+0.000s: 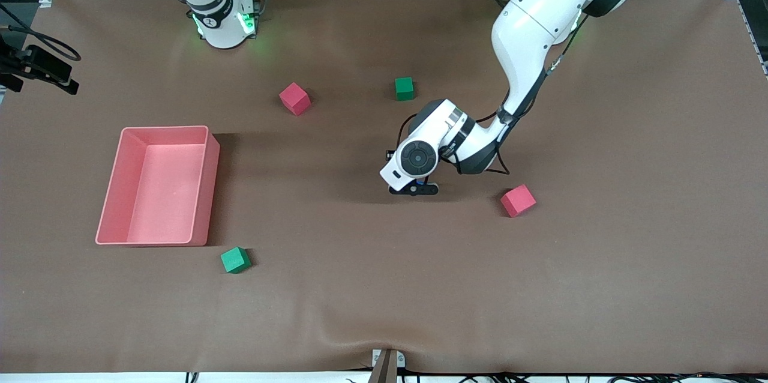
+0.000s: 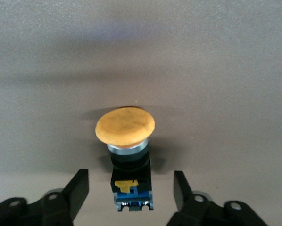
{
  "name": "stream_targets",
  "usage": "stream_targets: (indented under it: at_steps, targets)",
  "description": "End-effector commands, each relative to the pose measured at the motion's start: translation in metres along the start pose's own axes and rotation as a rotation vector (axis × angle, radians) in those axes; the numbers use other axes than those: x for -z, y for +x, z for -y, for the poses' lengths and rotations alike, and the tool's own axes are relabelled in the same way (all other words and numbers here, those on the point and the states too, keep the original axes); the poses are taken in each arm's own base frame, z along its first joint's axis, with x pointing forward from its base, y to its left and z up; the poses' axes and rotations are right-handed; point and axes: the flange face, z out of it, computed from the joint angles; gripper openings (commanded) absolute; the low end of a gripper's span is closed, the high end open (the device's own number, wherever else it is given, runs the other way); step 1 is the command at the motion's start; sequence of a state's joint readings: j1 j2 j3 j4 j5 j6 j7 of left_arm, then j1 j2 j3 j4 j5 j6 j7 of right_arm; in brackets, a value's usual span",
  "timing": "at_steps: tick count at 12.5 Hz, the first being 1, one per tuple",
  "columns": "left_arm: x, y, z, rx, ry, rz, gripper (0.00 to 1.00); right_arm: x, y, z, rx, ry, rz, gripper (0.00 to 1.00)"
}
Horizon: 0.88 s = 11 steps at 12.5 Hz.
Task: Place and upright button with both arms
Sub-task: 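Lower the left gripper and grasp the button's blue base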
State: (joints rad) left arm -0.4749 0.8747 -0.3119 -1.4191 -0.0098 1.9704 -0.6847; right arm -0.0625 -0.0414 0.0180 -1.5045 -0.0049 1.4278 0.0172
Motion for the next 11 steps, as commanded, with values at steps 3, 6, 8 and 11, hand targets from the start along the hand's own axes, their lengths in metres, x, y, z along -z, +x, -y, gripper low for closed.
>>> stream_targets:
  at_steps: [3,6,8,11]
  targets:
    - [-0.002,0.004,-0.001,0.002,-0.001,-0.008,0.63,0.003,0.0,-0.007,-0.023,-0.013,0.004,1.0]
    - [-0.002,0.005,-0.001,0.007,-0.003,-0.007,0.37,0.002,0.001,-0.004,-0.022,-0.007,0.001,1.0]
    - [-0.001,0.006,0.0,0.015,-0.005,-0.009,0.12,0.002,0.001,-0.006,-0.025,-0.006,0.005,1.0]
    - [0.013,-0.003,-0.012,0.078,-0.014,-0.03,0.0,0.0,0.001,-0.004,-0.023,-0.004,0.011,1.0]
